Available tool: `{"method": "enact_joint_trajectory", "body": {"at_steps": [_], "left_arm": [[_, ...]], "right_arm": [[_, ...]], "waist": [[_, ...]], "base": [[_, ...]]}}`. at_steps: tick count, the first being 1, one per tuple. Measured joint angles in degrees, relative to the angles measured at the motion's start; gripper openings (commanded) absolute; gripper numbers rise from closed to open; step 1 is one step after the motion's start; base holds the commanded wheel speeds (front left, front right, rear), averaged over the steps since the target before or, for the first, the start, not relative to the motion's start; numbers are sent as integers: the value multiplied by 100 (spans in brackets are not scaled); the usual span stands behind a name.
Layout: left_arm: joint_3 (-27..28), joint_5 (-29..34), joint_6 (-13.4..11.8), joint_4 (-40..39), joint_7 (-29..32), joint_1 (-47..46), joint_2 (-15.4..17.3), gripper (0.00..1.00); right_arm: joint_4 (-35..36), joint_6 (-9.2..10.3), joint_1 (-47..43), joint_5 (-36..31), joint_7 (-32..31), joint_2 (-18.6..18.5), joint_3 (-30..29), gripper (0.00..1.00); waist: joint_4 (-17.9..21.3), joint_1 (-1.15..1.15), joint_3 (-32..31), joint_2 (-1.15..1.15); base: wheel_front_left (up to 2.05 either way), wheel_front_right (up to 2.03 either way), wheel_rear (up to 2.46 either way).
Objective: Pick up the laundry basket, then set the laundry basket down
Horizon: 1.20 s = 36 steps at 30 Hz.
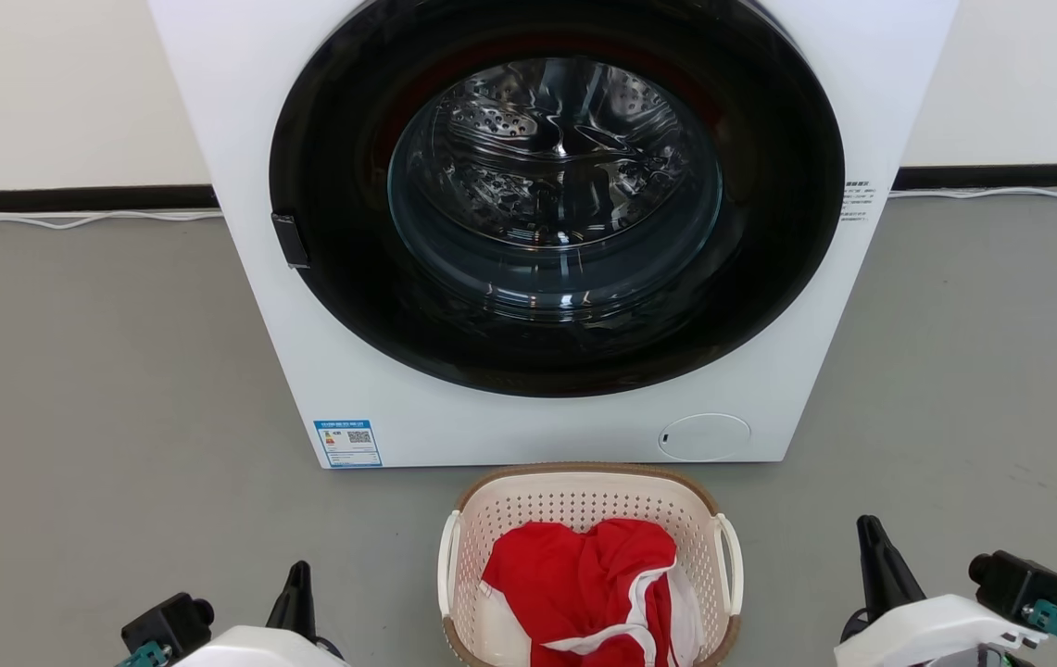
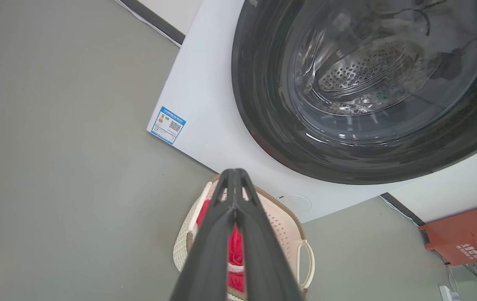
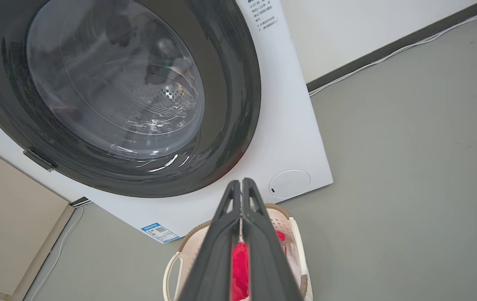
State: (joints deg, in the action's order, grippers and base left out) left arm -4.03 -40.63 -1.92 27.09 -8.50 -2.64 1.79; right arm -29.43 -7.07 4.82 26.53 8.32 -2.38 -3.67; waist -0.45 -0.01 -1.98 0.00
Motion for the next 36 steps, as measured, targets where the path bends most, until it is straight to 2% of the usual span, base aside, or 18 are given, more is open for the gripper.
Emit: {"method": "enact_joint_trajectory", "body": {"at_steps": [36], "left_arm": [[356, -2098, 354, -458, 605, -8, 7, 0]], "right_arm": [[541, 0, -1, 2666, -589, 0, -172, 0]], "waist": [[19, 0, 89, 0]], "base": [[0, 0, 0]]}}
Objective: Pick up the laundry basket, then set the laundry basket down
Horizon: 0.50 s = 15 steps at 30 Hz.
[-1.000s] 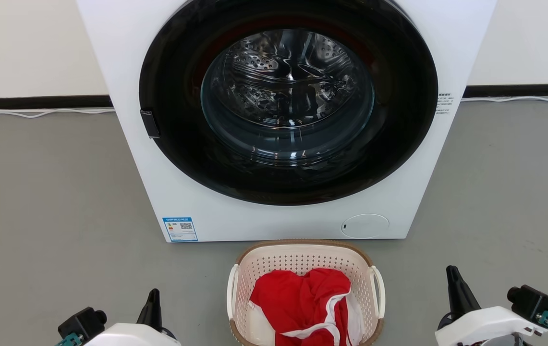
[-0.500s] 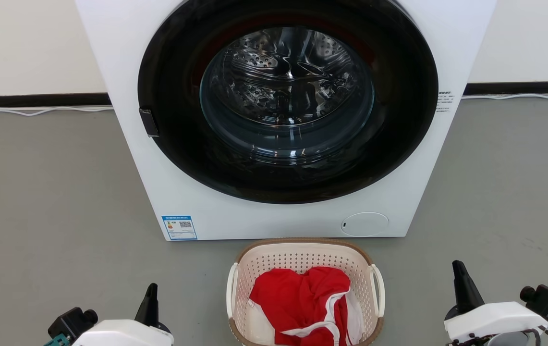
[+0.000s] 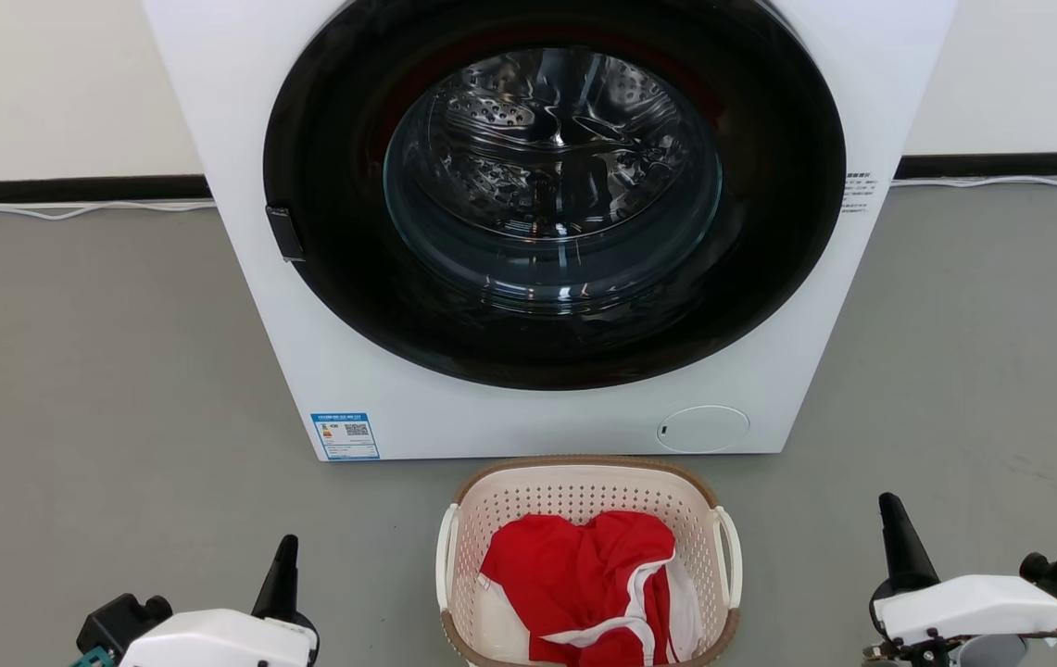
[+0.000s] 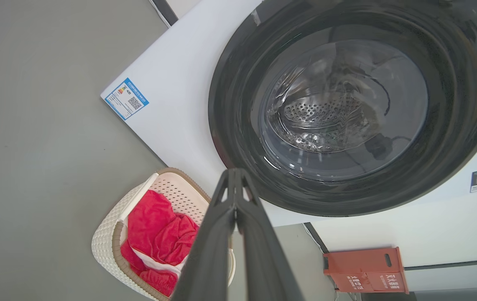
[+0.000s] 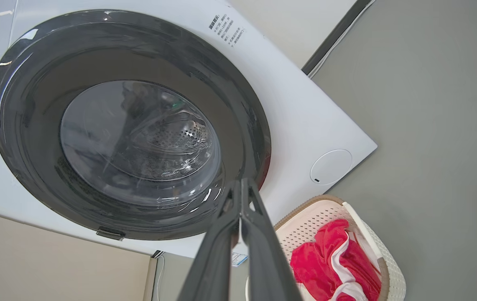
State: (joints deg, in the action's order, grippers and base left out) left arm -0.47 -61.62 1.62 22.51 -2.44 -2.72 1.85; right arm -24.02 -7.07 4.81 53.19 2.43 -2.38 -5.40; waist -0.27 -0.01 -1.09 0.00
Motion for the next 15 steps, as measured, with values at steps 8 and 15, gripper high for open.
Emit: {"method": "enact_joint_trajectory", "body": {"at_steps": [8, 15], "left_arm": [[69, -432, 88, -101, 142, -5, 2, 0], [134, -775, 144, -178, 213, -12, 3, 0]], "right_arm": [[130, 0, -1, 584, -125, 0, -23, 0], [216, 0, -1, 1010, -203, 0, -45, 0]], "waist": [[4, 0, 19, 0], [7, 0, 34, 0]], "base": [[0, 0, 0], [0, 0, 0]]}}
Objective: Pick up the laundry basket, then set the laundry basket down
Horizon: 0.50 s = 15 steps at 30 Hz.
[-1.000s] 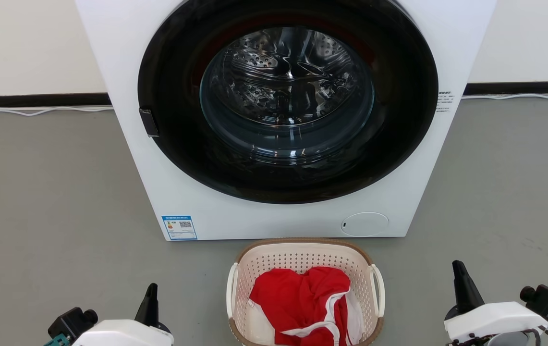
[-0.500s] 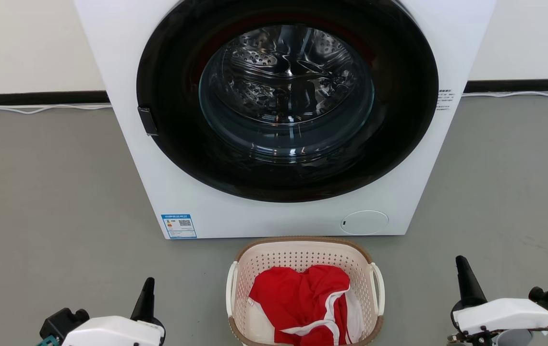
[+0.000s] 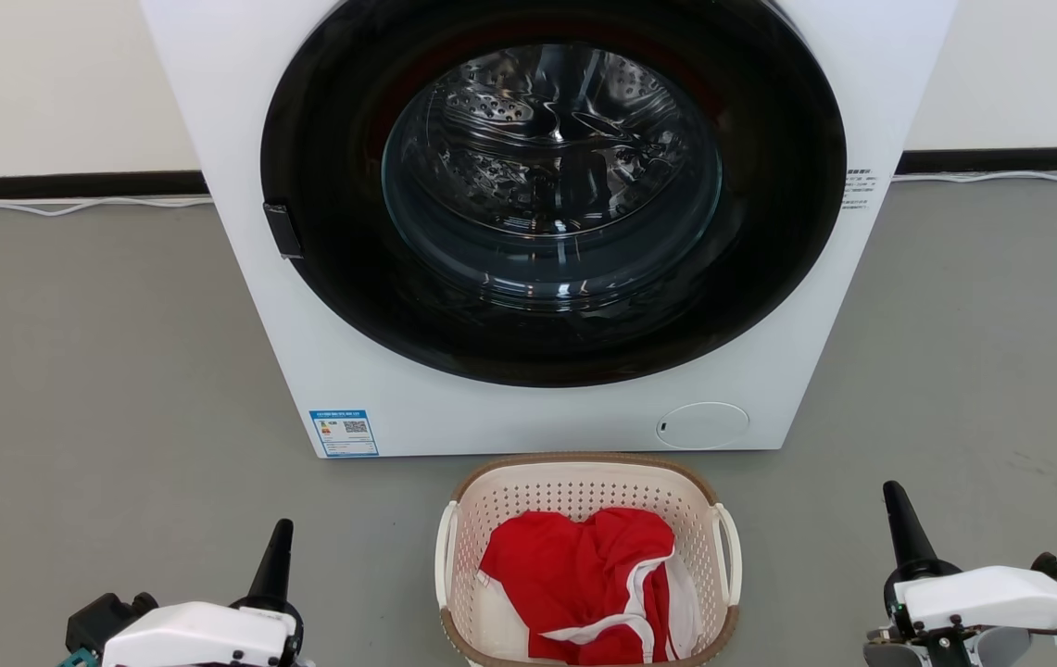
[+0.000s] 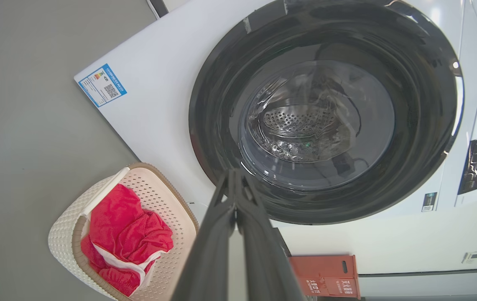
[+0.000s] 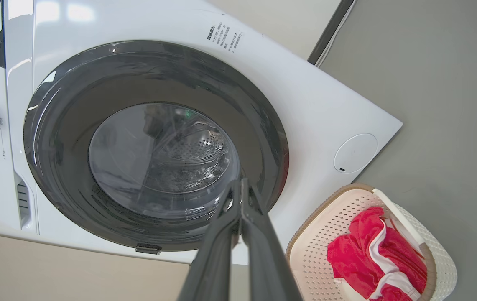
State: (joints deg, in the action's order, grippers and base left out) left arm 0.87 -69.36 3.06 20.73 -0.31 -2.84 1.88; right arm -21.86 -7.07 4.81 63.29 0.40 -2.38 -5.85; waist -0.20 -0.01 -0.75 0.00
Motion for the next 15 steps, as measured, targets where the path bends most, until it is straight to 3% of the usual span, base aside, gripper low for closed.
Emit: {"method": "enact_joint_trajectory", "body": {"at_steps": [15], "left_arm": [[143, -866, 159, -186, 260, -7, 4, 0]], "right_arm": [[233, 0, -1, 1085, -240, -1, -87, 0]], "waist": [[8, 0, 36, 0]], "base": [[0, 0, 0]]}}
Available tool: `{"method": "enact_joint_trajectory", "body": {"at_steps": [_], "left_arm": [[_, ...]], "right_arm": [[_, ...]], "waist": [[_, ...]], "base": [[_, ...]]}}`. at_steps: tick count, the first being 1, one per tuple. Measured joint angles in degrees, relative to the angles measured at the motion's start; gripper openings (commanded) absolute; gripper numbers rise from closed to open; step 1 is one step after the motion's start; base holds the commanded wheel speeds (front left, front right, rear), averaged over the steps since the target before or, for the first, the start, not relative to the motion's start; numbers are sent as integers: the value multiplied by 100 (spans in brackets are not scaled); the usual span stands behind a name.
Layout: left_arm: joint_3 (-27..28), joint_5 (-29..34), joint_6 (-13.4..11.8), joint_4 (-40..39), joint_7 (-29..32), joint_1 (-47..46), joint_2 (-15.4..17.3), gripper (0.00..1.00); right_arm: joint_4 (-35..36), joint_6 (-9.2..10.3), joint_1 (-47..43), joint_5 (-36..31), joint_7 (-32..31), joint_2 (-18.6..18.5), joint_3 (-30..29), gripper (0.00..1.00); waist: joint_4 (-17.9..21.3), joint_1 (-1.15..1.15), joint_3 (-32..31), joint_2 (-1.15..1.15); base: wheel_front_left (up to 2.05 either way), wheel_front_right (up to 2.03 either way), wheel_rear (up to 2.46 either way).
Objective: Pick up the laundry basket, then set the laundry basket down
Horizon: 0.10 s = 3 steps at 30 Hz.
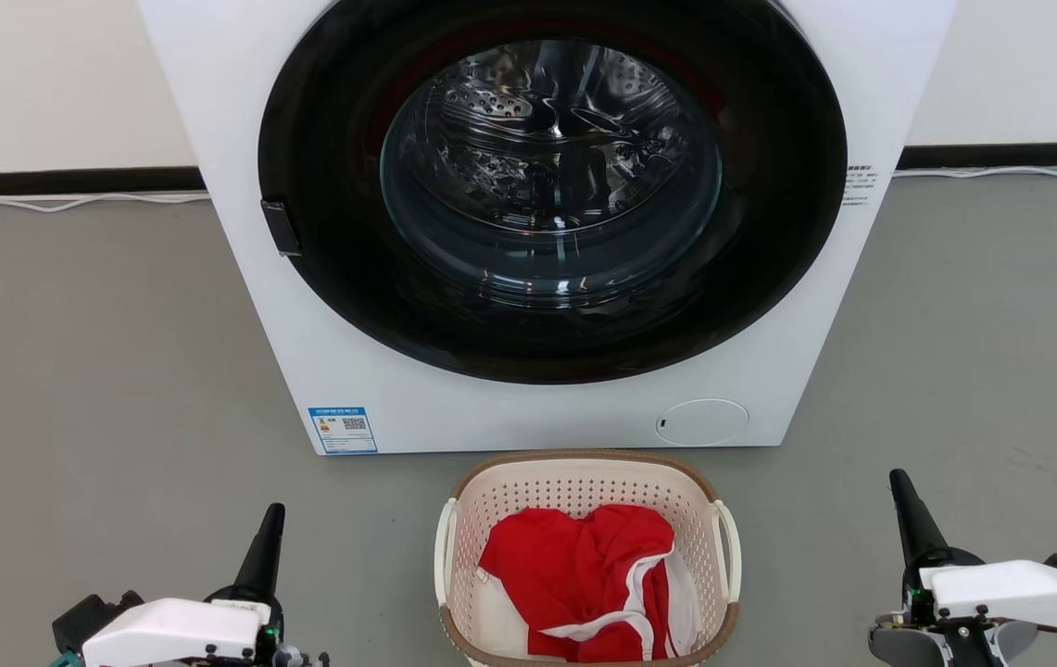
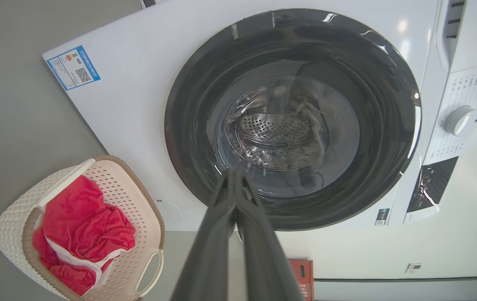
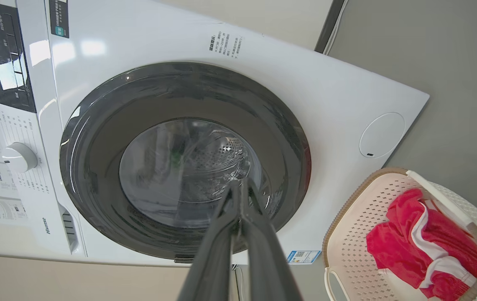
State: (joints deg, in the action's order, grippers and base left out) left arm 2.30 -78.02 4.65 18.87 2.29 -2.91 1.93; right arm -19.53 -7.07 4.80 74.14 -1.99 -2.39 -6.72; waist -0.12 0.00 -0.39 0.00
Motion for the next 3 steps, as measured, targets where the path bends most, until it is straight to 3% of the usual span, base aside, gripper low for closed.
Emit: {"method": "enact_joint_trajectory", "body": {"at_steps": [3], "left_arm": [[33, -160, 20, -29, 46, -1, 1, 0]], "right_arm": [[37, 0, 0, 196, -64, 0, -11, 0]], "waist": [[1, 0, 7, 0]], "base": [[0, 0, 0]]}}
